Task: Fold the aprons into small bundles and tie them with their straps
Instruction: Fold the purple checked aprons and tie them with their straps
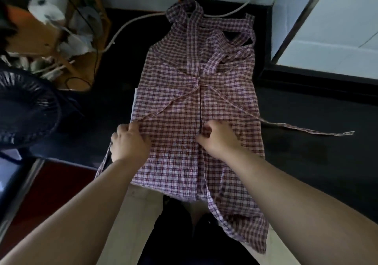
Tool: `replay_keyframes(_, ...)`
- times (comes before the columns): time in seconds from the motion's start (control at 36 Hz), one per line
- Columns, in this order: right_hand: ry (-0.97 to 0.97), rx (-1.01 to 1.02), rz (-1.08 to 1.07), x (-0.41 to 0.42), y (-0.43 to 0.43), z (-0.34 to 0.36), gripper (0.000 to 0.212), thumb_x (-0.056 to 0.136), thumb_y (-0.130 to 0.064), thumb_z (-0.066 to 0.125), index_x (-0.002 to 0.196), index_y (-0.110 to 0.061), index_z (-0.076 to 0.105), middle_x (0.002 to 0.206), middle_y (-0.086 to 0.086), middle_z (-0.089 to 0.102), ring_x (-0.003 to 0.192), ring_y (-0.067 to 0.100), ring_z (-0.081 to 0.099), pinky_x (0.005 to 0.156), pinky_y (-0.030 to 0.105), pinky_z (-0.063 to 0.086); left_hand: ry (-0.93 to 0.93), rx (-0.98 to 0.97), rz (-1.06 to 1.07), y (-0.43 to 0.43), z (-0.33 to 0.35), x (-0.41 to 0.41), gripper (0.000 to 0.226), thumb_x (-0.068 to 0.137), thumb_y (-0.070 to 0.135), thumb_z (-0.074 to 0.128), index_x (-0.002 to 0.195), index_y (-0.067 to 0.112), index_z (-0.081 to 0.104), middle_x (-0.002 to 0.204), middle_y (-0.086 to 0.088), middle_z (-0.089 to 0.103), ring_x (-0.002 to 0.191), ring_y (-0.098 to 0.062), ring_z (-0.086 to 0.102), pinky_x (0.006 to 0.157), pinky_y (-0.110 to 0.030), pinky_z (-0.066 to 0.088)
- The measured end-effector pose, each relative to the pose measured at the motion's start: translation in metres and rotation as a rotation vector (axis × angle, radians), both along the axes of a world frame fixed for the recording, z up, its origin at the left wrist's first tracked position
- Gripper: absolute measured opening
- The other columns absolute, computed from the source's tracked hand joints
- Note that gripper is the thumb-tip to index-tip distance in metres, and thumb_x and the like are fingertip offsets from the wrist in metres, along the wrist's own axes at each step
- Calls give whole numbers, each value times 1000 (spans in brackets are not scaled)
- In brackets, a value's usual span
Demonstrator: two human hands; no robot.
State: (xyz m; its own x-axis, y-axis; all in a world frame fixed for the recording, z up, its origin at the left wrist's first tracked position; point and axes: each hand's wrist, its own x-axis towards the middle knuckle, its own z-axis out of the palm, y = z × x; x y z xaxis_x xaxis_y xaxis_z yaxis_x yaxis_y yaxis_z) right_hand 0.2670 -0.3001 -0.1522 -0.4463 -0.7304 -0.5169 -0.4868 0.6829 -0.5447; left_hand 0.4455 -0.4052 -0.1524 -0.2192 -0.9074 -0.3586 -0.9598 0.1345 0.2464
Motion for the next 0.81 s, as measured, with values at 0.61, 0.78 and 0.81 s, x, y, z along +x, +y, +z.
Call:
replay_keyframes(0.61,-85,146,-226,15,-45,4,74,80,-40,74,138,-16,34,137,11,41,107,28,56,90,38,52,198,107,4,-65,-10,32,18,99,28,46,94,12,53,79,-2,54,69,-20,49,56,-32,33)
replay_keyframes(0.78,11,229,-240,23,-64,8,85,83,-58,61,147,-17,23,146,15,28,123,34,46,96,43,49,46,140,-95,-86,-8,44,16,94,35,56,93,19,57,90,-3,60,77,-20,53,61,-30,39)
replay_keyframes(0.81,10,213,-220,23,-69,9,78,85,-57,59,144,-14,30,145,16,31,119,32,50,90,39,51,38,140,-128,-89,-5,40,18,92,39,58,91,21,57,91,-1,61,77,-19,54,61,-29,40)
